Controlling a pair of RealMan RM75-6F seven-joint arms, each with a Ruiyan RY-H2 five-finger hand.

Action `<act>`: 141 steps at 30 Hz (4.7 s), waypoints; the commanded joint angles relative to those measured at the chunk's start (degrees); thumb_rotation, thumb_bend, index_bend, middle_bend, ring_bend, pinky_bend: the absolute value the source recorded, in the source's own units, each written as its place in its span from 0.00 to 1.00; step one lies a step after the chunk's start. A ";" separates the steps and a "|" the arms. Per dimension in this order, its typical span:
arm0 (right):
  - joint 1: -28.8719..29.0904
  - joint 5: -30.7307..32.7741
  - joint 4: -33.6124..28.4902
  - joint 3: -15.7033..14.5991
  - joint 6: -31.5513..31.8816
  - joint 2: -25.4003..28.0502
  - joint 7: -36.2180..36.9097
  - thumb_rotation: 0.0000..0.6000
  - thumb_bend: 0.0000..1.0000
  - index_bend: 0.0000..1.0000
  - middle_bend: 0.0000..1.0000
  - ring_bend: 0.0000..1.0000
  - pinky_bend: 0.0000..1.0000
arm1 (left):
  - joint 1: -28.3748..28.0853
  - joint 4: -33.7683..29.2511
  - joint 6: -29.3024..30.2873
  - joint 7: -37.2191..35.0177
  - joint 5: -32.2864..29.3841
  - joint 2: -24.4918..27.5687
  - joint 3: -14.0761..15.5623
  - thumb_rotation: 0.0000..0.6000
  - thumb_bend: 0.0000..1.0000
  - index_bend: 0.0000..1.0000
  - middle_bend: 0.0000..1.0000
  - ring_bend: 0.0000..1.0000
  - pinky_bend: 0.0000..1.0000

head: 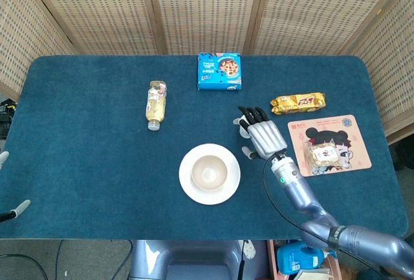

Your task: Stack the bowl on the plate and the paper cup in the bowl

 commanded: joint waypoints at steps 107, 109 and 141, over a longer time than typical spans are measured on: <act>18.57 22.80 -14.18 -13.39 0.16 -2.95 -24.28 1.00 0.33 0.30 0.00 0.00 0.00 | -2.30 -0.25 -4.55 1.66 -2.29 -1.05 -0.28 1.00 0.00 0.00 0.00 0.00 0.00; 18.63 22.53 -14.77 -13.60 0.54 -2.68 -24.09 1.00 0.32 0.29 0.00 0.00 0.00 | -2.33 -0.17 -4.61 1.68 -2.27 -1.05 -0.25 1.00 0.00 0.00 0.00 0.00 0.00; -18.54 -25.41 -7.55 -26.34 37.32 12.53 10.45 1.00 0.00 0.00 0.00 0.00 0.00 | -0.14 -0.13 -0.53 2.55 3.33 -1.28 2.31 1.00 0.00 0.00 0.00 0.00 0.00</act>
